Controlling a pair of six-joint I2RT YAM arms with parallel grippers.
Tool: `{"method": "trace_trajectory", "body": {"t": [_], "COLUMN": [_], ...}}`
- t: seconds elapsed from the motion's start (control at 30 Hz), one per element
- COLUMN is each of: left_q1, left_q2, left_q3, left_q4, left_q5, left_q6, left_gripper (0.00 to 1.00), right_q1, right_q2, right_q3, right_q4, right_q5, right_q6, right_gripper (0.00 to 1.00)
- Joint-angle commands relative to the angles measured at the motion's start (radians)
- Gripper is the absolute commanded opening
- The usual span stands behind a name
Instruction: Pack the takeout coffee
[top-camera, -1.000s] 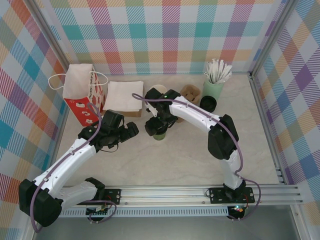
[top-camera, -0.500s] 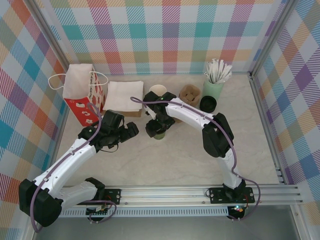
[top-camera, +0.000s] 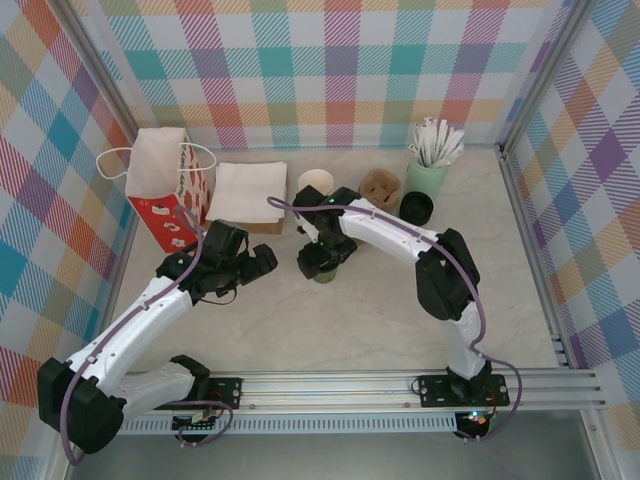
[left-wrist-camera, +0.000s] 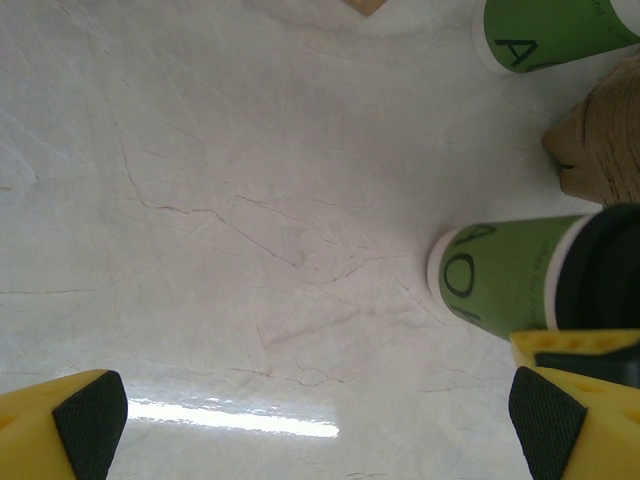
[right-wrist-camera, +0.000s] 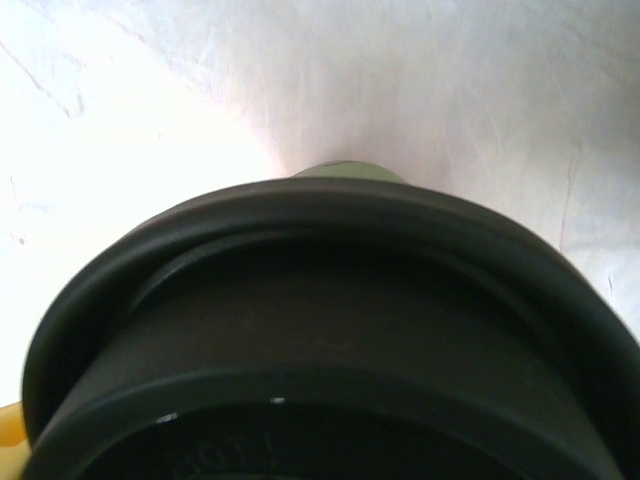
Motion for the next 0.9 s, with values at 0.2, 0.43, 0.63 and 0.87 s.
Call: {"method": "trace_trajectory", "body": {"t": [0.2, 0.43, 0.63, 0.87], "left_q1": [0.014, 0.012, 0.013, 0.013], "left_q2": [0.015, 0.034, 0.040, 0.056], "left_q3": [0.012, 0.026, 0.031, 0.048], "left_q4": [0.004, 0.012, 0.012, 0.007], "left_q5": [-0.012, -0.001, -0.001, 0.004], "left_q6": [-0.002, 0.003, 0.002, 0.005], "left_gripper": [1.00, 1.00, 1.00, 1.00], "right_q1": [-0.118, -0.355, -0.567, -0.725], "right_q2": [-0.263, -0.405, -0.436, -0.366], "right_q3": [-0.231, -0.368, -0.404, -0.376], "right_q4": [-0.030, -0.038, -0.025, 0.006], "right_q5": [-0.031, -0.028, -0.025, 0.004], "right_q6": [0.073, 0.030, -0.030, -0.069], "right_gripper": [0.80, 0.79, 0.79, 0.78]}}
